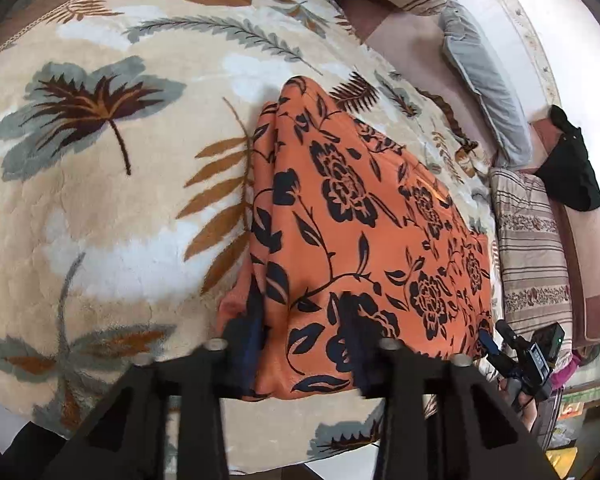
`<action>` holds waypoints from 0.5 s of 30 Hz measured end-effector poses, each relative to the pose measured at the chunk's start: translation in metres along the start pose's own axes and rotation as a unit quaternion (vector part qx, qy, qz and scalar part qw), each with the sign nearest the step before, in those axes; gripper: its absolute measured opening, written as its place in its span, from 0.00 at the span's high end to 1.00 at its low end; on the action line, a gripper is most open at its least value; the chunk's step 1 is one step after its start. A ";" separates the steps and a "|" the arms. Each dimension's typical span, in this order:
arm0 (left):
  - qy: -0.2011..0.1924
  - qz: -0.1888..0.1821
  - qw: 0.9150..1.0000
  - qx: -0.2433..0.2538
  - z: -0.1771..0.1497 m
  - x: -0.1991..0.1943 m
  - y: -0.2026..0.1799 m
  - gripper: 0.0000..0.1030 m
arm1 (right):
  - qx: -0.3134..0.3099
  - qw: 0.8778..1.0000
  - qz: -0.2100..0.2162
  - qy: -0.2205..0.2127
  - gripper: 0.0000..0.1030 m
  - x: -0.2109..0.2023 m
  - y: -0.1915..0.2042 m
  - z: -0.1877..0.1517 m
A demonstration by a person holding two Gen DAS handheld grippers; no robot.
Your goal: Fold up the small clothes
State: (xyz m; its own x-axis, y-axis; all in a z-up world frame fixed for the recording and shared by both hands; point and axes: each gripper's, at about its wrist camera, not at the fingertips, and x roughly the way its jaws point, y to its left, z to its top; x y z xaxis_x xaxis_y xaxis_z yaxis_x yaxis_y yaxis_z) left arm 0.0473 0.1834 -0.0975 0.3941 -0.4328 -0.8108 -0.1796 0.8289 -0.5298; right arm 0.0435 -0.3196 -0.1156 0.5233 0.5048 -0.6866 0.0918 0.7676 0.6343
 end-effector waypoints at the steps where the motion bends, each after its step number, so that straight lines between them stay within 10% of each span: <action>1: 0.000 0.008 1.000 0.004 0.000 0.001 -0.001 0.85 | 0.000 1.000 0.000 0.001 0.26 0.001 -0.001 0.000; 15: -0.022 0.050 0.998 -0.018 -0.033 0.006 0.018 0.92 | -0.002 1.000 -0.001 0.012 0.26 0.008 -0.006 0.004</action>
State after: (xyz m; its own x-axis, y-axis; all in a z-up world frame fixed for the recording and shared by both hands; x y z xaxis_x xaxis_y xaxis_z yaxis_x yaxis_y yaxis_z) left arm 0.0173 0.1839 -0.1203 0.4106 -0.3316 -0.8494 -0.2520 0.8540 -0.4553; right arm 0.0503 -0.3214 -0.1233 0.5034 0.5122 -0.6959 0.0901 0.7698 0.6318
